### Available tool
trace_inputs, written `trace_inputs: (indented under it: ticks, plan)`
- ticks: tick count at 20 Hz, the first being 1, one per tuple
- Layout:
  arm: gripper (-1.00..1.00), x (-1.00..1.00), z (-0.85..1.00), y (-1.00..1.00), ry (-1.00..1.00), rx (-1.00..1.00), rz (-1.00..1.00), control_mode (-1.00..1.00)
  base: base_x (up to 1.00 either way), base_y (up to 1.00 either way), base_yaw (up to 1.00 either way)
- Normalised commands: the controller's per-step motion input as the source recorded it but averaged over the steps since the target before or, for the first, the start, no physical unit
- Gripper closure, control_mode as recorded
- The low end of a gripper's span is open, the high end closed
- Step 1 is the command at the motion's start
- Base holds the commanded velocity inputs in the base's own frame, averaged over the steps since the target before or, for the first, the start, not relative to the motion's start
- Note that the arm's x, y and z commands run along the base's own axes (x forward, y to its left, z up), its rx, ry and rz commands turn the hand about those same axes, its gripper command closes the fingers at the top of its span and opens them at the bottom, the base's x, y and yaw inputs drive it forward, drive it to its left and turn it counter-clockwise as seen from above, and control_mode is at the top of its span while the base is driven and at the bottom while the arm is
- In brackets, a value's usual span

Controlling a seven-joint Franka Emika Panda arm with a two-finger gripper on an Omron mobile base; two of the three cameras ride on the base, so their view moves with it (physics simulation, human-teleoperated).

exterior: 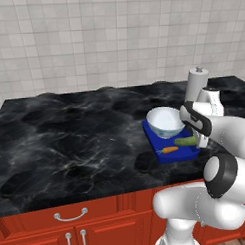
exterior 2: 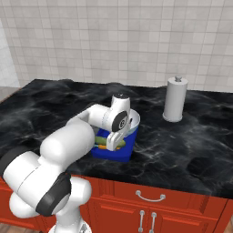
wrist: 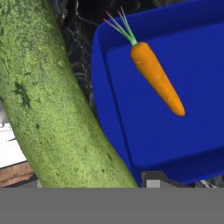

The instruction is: Place the two vegetables and bowl onto the tray for setting up a vegetable dip station.

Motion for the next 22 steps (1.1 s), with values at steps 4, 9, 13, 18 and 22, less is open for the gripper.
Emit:
trace_inputs:
  ticks: [4,9,13,18,22]
  plan:
    - [1.0,0.04,-0.15,0.03,0.0,0.0,0.0,-1.0,0.0,0.0,0.0]
    - [1.0,0.05,-0.14,0.0,0.0,0.02,0.0,-1.0,0.0,0.0,0.0]
    - [1.0,0.13,-0.09,0.0,0.0,0.06,0.0,-1.0,0.0,0.0,0.0]
    - [1.0,0.13,-0.07,0.01,0.0,0.05,0.0,-1.0,0.0,0.0,0.0]
    - [1.0,0.09,-0.02,0.0,-0.01,0.03,0.01,-1.0,0.0,0.0,0.0]
